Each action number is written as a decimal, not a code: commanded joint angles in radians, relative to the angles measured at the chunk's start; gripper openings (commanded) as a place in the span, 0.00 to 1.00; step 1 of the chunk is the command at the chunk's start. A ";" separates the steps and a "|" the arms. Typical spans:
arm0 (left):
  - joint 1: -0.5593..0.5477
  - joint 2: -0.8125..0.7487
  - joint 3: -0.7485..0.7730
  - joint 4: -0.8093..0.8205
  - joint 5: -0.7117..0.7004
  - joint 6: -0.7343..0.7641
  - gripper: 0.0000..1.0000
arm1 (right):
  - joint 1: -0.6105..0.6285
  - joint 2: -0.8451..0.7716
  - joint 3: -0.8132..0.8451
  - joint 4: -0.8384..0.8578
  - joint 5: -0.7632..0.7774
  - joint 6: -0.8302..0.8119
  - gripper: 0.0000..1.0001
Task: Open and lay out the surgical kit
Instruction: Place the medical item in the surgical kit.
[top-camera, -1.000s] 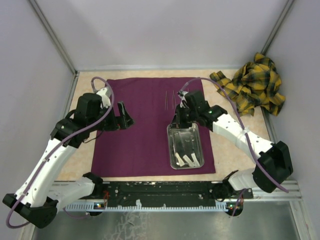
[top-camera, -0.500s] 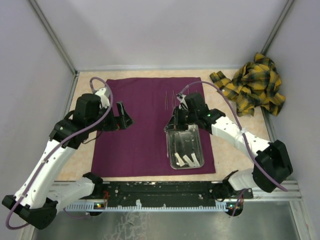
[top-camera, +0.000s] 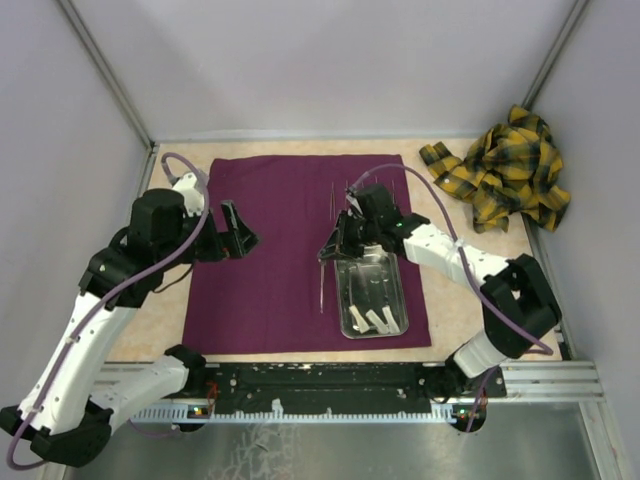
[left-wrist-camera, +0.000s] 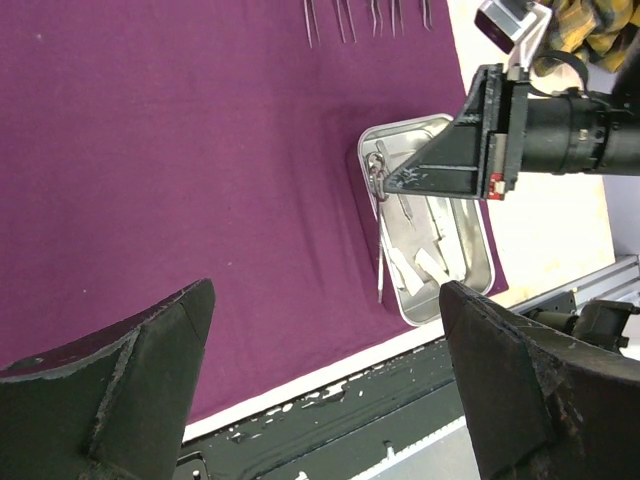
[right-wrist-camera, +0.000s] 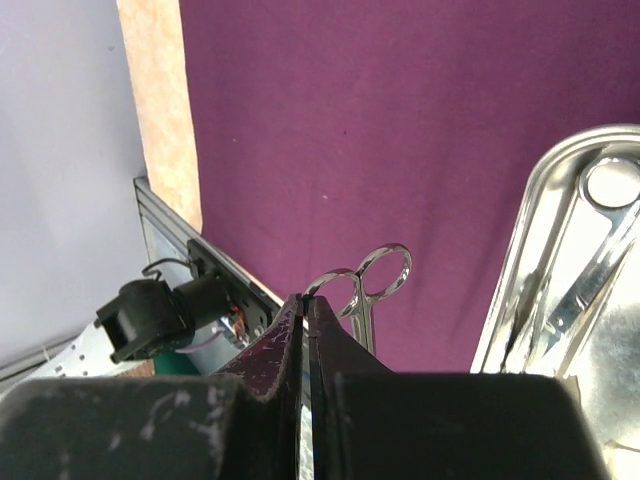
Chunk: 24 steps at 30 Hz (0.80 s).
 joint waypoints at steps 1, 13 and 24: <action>-0.003 -0.020 0.047 -0.020 -0.016 0.016 1.00 | 0.032 0.035 0.112 0.014 0.052 0.035 0.00; -0.004 -0.058 0.059 -0.039 -0.007 0.032 1.00 | 0.169 0.239 0.299 -0.119 0.240 0.069 0.00; -0.002 -0.083 0.063 -0.056 -0.005 0.053 1.00 | 0.233 0.391 0.431 -0.181 0.336 0.101 0.00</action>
